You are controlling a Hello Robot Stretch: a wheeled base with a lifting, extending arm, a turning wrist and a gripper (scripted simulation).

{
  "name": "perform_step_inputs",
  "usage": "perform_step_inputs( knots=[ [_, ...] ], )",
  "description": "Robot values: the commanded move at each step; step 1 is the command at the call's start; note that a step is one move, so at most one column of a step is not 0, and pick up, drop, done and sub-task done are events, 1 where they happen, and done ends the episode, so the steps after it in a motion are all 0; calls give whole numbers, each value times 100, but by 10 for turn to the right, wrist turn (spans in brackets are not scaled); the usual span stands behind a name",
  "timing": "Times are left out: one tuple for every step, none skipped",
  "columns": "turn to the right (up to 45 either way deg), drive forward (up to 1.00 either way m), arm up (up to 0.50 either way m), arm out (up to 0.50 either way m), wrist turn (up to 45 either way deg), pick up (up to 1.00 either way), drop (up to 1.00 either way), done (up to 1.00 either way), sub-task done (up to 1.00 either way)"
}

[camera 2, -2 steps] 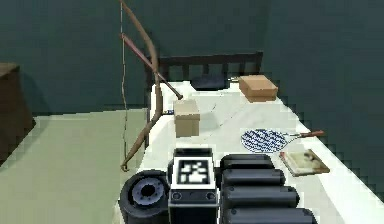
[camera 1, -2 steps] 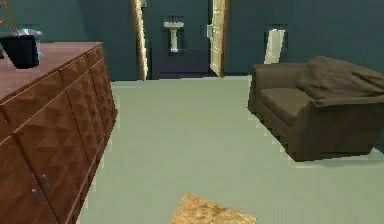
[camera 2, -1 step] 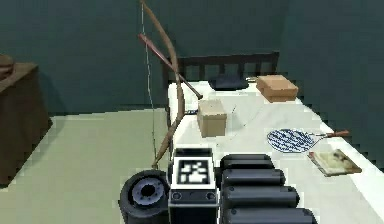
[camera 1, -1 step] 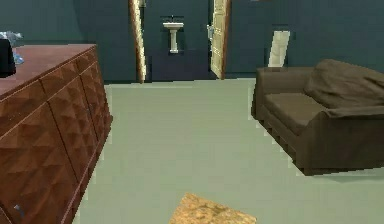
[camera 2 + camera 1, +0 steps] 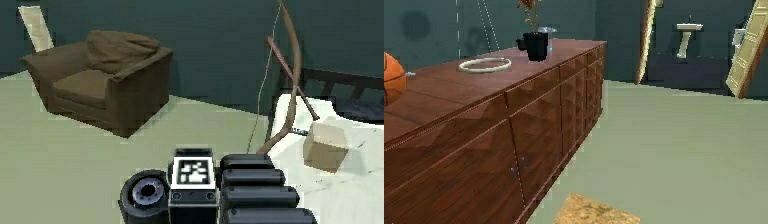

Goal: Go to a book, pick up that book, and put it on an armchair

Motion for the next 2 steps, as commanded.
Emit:
perform_step_inputs(
  knots=[
    [0,40,0,0,0,0,0,0,0],
    [450,0,0,0,0,0,0,0,0]
  ],
)
